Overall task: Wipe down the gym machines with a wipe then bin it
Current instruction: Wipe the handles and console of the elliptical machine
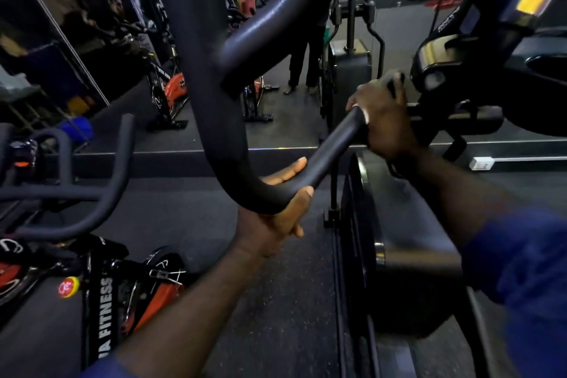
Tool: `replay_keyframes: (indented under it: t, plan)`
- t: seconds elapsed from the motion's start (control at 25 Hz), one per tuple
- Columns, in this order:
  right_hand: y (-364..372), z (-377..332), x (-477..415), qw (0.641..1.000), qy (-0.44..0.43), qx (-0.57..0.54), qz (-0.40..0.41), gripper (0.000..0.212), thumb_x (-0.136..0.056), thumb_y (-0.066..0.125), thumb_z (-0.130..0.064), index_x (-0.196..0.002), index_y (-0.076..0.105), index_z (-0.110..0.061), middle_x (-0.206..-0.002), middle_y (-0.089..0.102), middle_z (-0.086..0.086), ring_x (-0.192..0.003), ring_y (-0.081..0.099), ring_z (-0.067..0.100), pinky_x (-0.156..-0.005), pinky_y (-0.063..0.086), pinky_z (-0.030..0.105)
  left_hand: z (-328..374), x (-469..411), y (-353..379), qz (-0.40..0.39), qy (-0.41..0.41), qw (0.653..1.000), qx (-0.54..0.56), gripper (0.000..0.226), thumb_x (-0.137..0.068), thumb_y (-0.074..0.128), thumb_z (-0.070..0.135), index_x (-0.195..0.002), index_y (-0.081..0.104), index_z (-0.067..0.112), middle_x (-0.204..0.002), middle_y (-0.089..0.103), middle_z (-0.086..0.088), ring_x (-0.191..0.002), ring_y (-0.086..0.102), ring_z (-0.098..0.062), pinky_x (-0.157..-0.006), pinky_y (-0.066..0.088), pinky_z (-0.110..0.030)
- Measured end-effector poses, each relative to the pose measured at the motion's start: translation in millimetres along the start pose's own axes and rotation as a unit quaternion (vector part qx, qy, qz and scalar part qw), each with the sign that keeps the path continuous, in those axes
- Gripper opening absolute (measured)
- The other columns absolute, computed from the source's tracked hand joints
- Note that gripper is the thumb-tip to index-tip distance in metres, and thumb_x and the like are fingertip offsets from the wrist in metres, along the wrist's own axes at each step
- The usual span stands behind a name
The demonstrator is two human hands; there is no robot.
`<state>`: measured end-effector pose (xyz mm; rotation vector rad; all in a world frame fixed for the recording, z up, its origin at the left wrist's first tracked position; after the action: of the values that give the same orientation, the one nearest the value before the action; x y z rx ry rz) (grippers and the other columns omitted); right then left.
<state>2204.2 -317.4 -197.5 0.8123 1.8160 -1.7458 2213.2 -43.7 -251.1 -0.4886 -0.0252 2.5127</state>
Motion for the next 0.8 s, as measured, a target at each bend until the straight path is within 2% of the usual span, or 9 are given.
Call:
replay_keyframes:
  t: [0.08, 0.28, 0.32, 0.4, 0.48, 0.56, 0.64, 0.72, 0.8]
  plan:
    - [10, 17, -7, 0.999, 0.050, -0.021, 0.000, 0.020, -0.077, 0.050, -0.032, -0.092, 0.061, -0.025, -0.100, 0.060, -0.002, -0.108, 0.059, 0.028, -0.118, 0.019, 0.044, -4, 0, 0, -0.001, -0.004, 1.000, 0.011, 0.051, -0.089, 0.074, 0.027, -0.139, 0.065, 0.023, -0.066, 0.072, 0.007, -0.043, 0.062, -0.020, -0.047, 0.050, -0.026]
    - [3, -49, 22, 0.979, 0.082, -0.159, 0.093, 0.010, -0.082, 0.061, -0.010, -0.087, 0.060, -0.019, -0.095, 0.061, 0.004, -0.097, 0.058, 0.026, -0.104, 0.041, 0.057, -6, 1, 1, -0.002, -0.005, 1.000, 0.023, 0.055, -0.089, 0.073, 0.027, -0.142, 0.063, 0.017, -0.073, 0.071, 0.004, -0.045, 0.062, -0.020, -0.046, 0.049, -0.025]
    - [-3, -77, 37, 0.970, 0.083, -0.188, 0.129, 0.006, -0.090, 0.057, -0.015, -0.087, 0.062, -0.015, -0.095, 0.062, 0.005, -0.099, 0.058, 0.026, -0.104, 0.041, 0.056, -5, 1, 0, -0.005, -0.003, 1.000, 0.020, 0.055, -0.089, 0.073, 0.028, -0.142, 0.063, 0.017, -0.079, 0.073, 0.000, -0.048, 0.064, -0.022, -0.047, 0.051, -0.027]
    - [-10, -131, 65, 0.951, 0.087, -0.240, 0.177, 0.026, -0.102, 0.047, -0.023, -0.093, 0.066, -0.007, -0.100, 0.064, 0.007, -0.110, 0.057, 0.026, -0.109, 0.038, 0.054, 4, 3, -3, -0.007, 0.026, 1.000, -0.011, 0.054, -0.089, 0.075, 0.028, -0.141, 0.063, 0.018, -0.103, 0.078, -0.007, -0.068, 0.071, -0.022, -0.061, 0.058, -0.031]
    - [-7, -164, 82, 0.947, 0.112, -0.244, 0.175, 0.020, -0.100, 0.052, -0.016, -0.108, 0.066, -0.004, -0.117, 0.064, 0.007, -0.132, 0.049, 0.023, -0.120, 0.029, 0.048, 14, 8, -3, -0.019, 0.033, 0.999, -0.010, 0.049, -0.090, 0.080, 0.018, -0.138, 0.066, 0.015, -0.112, 0.077, 0.004, -0.087, 0.073, -0.006, -0.078, 0.056, -0.019]
    - [-3, -171, 91, 0.952, 0.119, -0.254, 0.125, 0.029, -0.096, 0.059, -0.008, -0.124, 0.064, -0.003, -0.132, 0.060, 0.008, -0.147, 0.037, 0.024, -0.126, 0.021, 0.044, 19, 13, -7, -0.004, -0.036, 0.999, -0.018, 0.039, -0.088, 0.084, 0.020, -0.126, 0.074, 0.020, -0.087, 0.078, 0.005, -0.066, 0.070, -0.003, -0.060, 0.055, -0.020]
    - [-14, -164, 95, 0.955, 0.101, -0.267, 0.085, 0.042, -0.096, 0.056, -0.002, -0.138, 0.058, 0.001, -0.145, 0.055, 0.011, -0.152, 0.032, 0.027, -0.128, 0.020, 0.048, 17, 20, -13, -0.001, -0.121, 0.990, -0.068, 0.027, -0.082, 0.089, 0.039, -0.104, 0.077, 0.027, -0.075, 0.077, -0.002, -0.049, 0.067, -0.015, -0.045, 0.048, -0.025]
    - [-31, -159, 101, 0.944, 0.154, -0.290, 0.023, 0.050, -0.098, 0.048, 0.006, -0.146, 0.053, -0.002, -0.154, 0.047, 0.004, -0.152, 0.032, 0.014, -0.128, 0.022, 0.043, 19, 34, -12, -0.063, -0.207, 0.974, -0.060, 0.044, -0.083, 0.080, 0.062, -0.101, 0.074, 0.022, -0.080, 0.079, -0.004, -0.055, 0.071, -0.023, -0.044, 0.046, -0.026]
    - [-51, -165, 114, 0.921, 0.239, -0.309, -0.018, 0.054, -0.097, 0.045, 0.005, -0.147, 0.054, -0.016, -0.148, 0.051, -0.007, -0.139, 0.044, 0.000, -0.122, 0.035, 0.033, 26, 53, 0, -0.145, -0.279, 0.949, -0.024, 0.070, -0.089, 0.058, 0.078, -0.105, 0.072, 0.011, -0.085, 0.080, -0.009, -0.064, 0.073, -0.030, -0.048, 0.048, -0.027]
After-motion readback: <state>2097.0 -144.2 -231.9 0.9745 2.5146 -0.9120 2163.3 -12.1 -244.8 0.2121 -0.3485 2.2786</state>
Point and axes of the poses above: each hand's wrist, its own x-axis away from the middle knuckle, its own y-axis out of the palm, z = x × y, the point moved 6 cm from there along -x, towards the middle knuckle
